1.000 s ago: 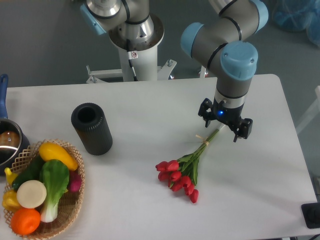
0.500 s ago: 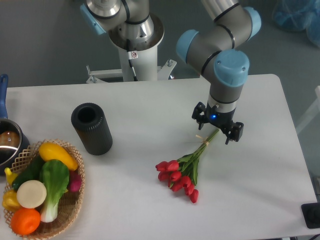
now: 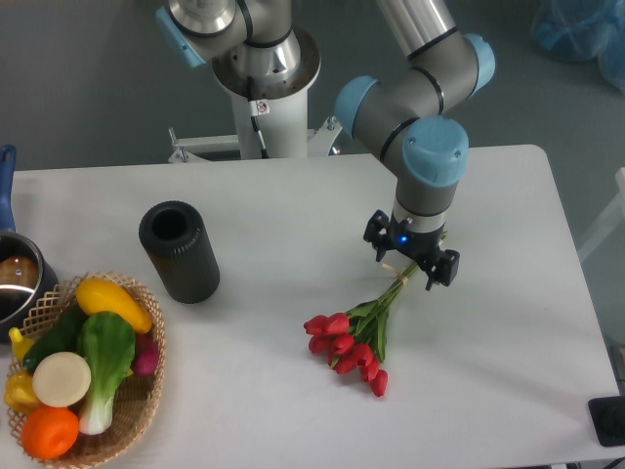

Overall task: Pick up the flowers from the table
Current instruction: 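Move the open gripper down and toward the tulip bouquet's stems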

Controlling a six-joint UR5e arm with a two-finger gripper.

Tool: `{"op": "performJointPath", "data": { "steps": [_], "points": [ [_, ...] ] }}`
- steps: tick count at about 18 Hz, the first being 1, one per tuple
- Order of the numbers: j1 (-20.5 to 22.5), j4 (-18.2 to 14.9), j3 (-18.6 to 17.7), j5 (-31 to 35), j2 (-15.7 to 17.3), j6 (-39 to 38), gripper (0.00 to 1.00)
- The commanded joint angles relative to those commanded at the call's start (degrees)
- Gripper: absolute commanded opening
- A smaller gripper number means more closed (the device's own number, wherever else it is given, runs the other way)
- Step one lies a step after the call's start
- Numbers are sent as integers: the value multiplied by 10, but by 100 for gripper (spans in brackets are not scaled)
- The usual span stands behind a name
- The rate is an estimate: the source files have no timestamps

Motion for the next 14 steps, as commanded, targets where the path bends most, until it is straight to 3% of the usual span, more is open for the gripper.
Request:
{"op": "performJointPath", "data": {
  "steps": [8, 11, 14],
  "points": [
    [-16, 3, 8, 0, -32, -1, 100],
    [-27, 4, 12, -3, -42, -36, 100],
    [-40, 26, 31, -11, -65, -71, 100]
  ]
}}
